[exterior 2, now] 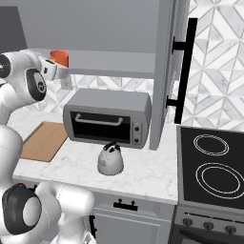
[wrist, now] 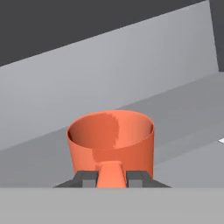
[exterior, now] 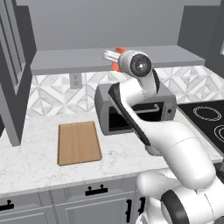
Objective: Pick the kettle from the counter and place it on the tray. Then pick the mug from the cabinet and place it on the tray. Then close the cabinet doors.
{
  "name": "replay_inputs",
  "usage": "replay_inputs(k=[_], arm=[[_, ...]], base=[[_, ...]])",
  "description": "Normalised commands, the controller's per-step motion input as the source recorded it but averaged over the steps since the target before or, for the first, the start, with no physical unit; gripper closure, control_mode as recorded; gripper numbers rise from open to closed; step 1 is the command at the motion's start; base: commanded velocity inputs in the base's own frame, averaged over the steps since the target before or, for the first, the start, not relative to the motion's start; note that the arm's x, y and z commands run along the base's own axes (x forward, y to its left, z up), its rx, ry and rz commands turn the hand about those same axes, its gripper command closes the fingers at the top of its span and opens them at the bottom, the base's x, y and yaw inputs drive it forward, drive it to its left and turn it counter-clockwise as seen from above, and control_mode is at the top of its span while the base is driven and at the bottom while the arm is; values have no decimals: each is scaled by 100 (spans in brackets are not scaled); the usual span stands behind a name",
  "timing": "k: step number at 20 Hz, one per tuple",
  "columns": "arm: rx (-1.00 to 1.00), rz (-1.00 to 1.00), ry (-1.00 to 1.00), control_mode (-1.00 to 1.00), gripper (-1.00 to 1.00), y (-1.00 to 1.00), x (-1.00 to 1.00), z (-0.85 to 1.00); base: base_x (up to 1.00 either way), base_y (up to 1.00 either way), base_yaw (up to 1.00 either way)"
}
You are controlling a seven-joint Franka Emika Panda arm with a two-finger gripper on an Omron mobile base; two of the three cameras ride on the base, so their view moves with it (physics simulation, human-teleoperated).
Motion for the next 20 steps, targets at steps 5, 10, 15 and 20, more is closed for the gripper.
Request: replay_inputs(k=[5, 10, 15, 20], arm=[[0, -21, 5, -100, 100, 89, -50, -6], [0, -21, 14, -100, 100, 75, -29, -32], [0, -19, 13, -100, 100, 69, -11, -60], [0, -11, 5, -100, 100, 53, -2, -74]], base=[[0, 0, 0], [0, 0, 0], [0, 0, 0], [0, 0, 0]])
